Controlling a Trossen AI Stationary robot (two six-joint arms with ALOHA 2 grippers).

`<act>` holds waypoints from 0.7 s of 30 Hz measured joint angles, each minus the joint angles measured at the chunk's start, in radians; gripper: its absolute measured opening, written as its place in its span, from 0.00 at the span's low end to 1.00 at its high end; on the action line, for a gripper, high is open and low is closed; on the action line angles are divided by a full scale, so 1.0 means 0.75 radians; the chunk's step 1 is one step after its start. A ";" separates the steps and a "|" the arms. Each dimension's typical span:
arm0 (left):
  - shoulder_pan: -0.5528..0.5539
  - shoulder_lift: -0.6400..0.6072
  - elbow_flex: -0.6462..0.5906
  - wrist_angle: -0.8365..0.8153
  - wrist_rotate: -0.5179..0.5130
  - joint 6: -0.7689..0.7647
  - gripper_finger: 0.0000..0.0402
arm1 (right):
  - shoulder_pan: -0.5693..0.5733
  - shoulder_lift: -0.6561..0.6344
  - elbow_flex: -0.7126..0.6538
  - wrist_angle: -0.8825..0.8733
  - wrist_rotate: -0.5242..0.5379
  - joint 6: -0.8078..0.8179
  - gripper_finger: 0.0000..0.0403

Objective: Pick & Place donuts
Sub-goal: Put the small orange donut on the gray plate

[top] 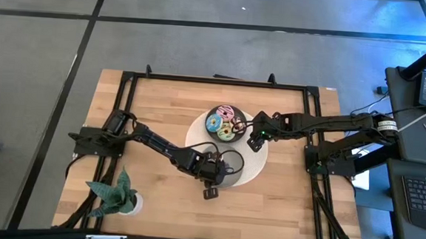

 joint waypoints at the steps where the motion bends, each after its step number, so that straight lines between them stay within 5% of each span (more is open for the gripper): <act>1: 0.000 0.000 0.000 0.000 0.000 -0.003 0.12 | 0.000 0.000 0.000 0.000 0.000 0.000 0.61; 21: 0.033 -0.002 0.000 -0.007 0.066 -0.033 0.37 | 0.000 0.000 0.000 -0.001 -0.001 0.001 0.61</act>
